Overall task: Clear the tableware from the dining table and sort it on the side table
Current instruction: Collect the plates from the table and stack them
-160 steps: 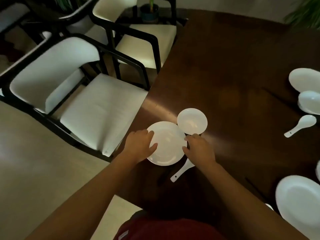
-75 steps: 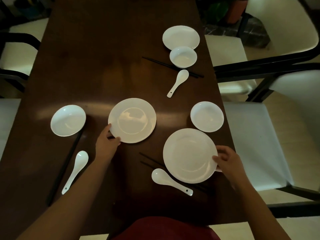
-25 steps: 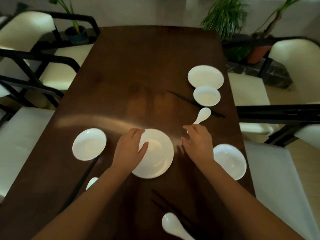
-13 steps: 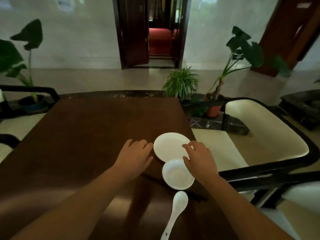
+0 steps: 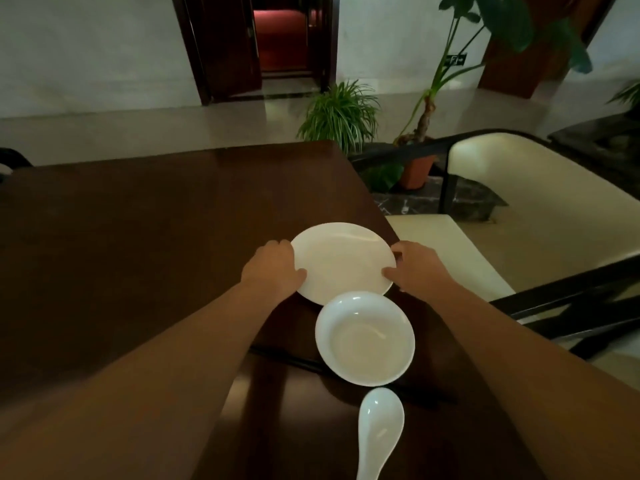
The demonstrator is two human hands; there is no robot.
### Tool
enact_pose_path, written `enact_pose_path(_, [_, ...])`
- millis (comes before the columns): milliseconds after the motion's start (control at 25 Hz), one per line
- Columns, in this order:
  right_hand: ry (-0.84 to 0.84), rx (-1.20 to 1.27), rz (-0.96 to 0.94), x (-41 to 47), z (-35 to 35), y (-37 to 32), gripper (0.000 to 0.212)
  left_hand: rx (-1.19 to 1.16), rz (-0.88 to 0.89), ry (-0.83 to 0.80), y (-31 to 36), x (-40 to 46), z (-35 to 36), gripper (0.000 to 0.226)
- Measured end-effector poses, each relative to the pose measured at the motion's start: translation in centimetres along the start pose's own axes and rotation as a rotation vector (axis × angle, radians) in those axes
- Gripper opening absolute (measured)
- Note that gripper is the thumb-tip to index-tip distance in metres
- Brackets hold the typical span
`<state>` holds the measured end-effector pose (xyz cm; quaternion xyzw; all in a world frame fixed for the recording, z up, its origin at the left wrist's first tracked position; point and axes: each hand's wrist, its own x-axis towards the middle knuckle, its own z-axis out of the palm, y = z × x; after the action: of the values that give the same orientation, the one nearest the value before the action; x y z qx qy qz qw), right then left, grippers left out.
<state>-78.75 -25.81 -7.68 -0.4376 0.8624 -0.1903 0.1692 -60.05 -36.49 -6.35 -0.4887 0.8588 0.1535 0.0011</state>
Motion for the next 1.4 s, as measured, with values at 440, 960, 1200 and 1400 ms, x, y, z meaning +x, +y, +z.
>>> enact_pose_path(440, [0.217,0.659,0.159,1.3,-2.9,-3.8,0.042,-1.021,-0.247,0.180,-0.6,-0.7,-3.2,0.038])
enact_pose_path(960, [-0.102,0.719,-0.146,-22.4,-2.8,-11.0,0.038,-0.944,-0.333,0.377,-7.8,-29.0,-9.1,0.041])
enact_pose_path(1200, [-0.384,0.646,-0.035,-34.4,3.0,-8.6,0.037,-0.927,-0.584,0.328,-9.5,-43.5,-1.6,0.052])
enact_pose_path(1400, [-0.409,0.426,-0.040,-38.1,5.3,-7.0,0.041,-0.862,-0.675,0.304,-9.4,-47.8,1.8,0.039])
